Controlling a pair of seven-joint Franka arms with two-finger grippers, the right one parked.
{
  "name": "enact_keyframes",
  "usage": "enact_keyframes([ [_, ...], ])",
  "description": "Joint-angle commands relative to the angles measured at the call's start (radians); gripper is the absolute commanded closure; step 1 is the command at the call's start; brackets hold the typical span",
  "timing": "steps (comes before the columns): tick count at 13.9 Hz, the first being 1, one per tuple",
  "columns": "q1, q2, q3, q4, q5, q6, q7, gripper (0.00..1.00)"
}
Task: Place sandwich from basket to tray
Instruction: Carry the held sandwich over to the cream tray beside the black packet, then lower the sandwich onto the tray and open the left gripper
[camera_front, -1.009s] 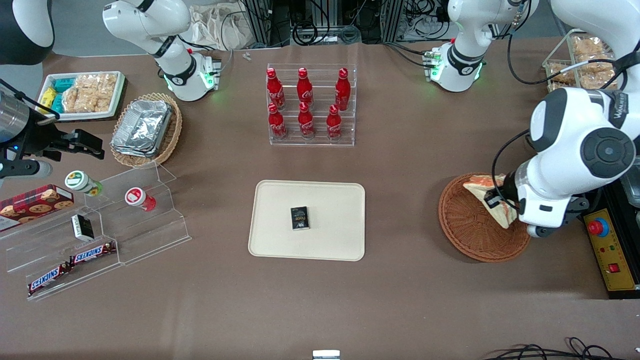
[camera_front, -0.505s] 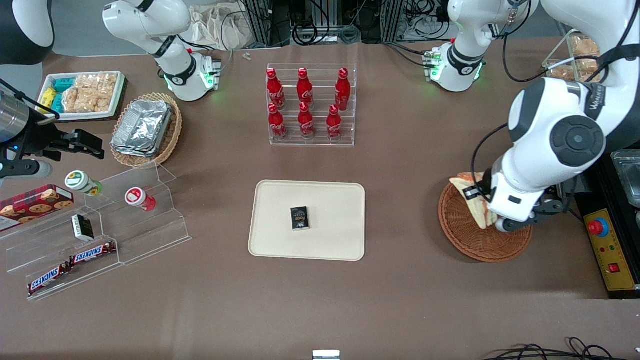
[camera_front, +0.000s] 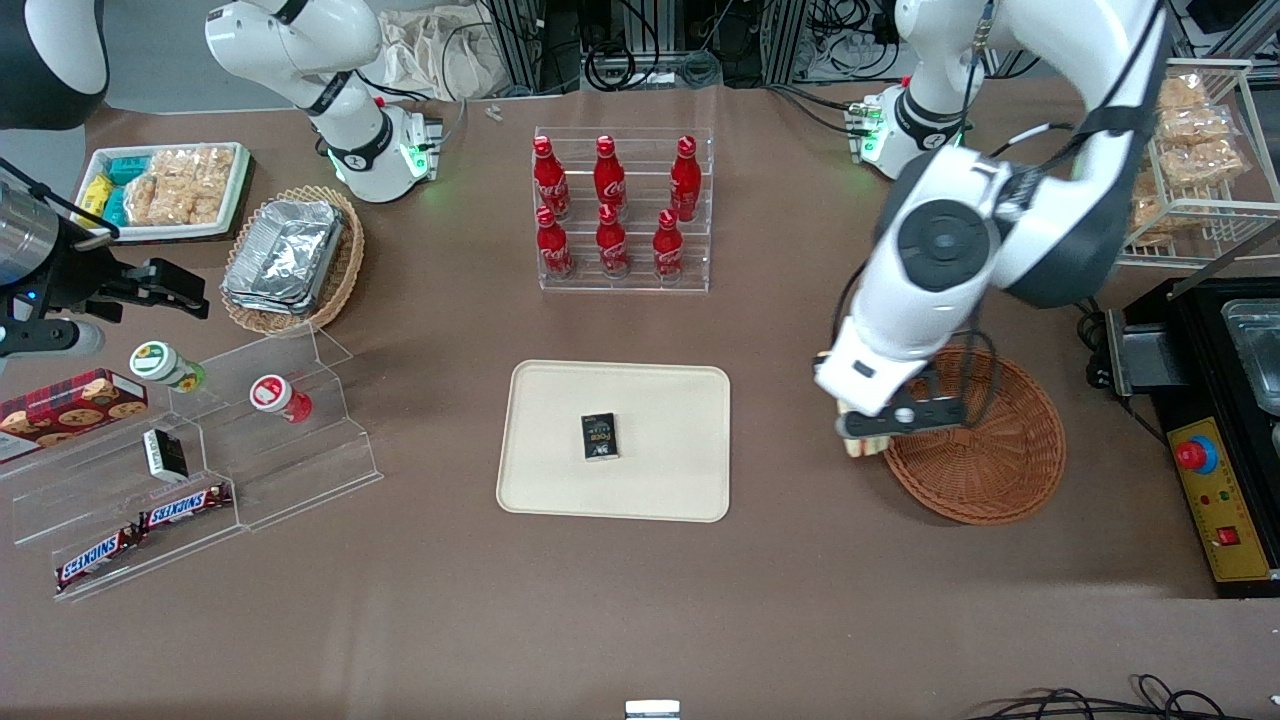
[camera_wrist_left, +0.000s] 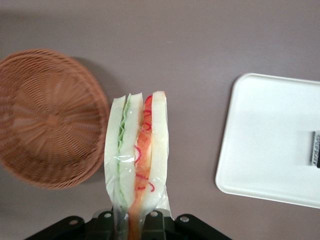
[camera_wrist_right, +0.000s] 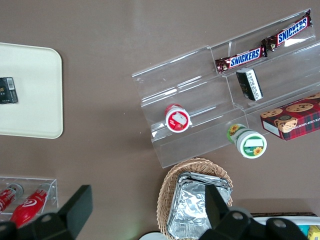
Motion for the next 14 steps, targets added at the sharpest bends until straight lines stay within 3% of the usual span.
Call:
enact_keyframes([
  [1,-0.054,0.118,0.003,0.116,0.038,0.025,-0.008,0.86],
  [2,-0.077,0.157,0.003,0.143,0.038,0.060,-0.006,0.92],
  [4,-0.117,0.217,0.005,0.174,0.039,0.101,-0.006,0.94],
  [6,-0.144,0.263,0.005,0.182,0.041,0.150,0.017,0.94],
  [10,-0.209,0.377,0.006,0.180,0.114,0.241,0.040,0.93],
  [14,-0.211,0.457,0.006,0.177,0.120,0.287,0.046,0.89],
])
